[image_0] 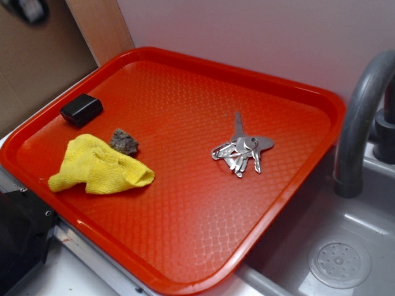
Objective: Grab the yellow cloth.
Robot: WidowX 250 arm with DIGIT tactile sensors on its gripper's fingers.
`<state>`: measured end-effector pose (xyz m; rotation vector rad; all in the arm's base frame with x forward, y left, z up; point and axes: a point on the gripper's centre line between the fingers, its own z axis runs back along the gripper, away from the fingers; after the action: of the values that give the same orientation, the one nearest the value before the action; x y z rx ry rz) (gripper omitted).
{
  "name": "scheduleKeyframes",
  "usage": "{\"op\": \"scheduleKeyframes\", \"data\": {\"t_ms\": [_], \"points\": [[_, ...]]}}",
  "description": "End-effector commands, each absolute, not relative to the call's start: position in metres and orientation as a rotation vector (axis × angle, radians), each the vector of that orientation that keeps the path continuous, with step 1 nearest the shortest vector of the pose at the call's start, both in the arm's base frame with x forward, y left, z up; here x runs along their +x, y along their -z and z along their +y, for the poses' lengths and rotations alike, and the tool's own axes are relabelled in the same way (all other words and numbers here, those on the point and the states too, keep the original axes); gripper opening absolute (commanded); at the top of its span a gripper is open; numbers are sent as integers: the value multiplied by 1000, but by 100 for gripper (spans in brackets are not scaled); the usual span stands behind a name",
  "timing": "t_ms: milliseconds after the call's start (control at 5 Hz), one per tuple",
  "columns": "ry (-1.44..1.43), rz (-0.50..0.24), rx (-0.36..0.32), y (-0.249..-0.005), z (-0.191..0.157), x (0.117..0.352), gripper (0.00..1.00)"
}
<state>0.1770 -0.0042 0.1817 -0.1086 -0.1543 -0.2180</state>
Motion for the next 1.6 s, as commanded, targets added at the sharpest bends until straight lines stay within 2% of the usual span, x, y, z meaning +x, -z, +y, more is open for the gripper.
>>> {"op": "scheduleKeyframes", "data": {"t_ms": [0, 400, 600, 800, 1000, 1200, 1400], "points": [[370, -81, -85, -116, -1, 172, 100], [477, -88, -32, -80, -7, 156, 100], [499, -160, 36, -64, -1, 153, 100], [537, -155, 54, -44, -3, 159, 100], [559, -111, 15, -28, -13, 162, 100], [597, -66, -69, -28, -26, 157, 100], [623, -98, -71, -39, -33, 150, 100]]}}
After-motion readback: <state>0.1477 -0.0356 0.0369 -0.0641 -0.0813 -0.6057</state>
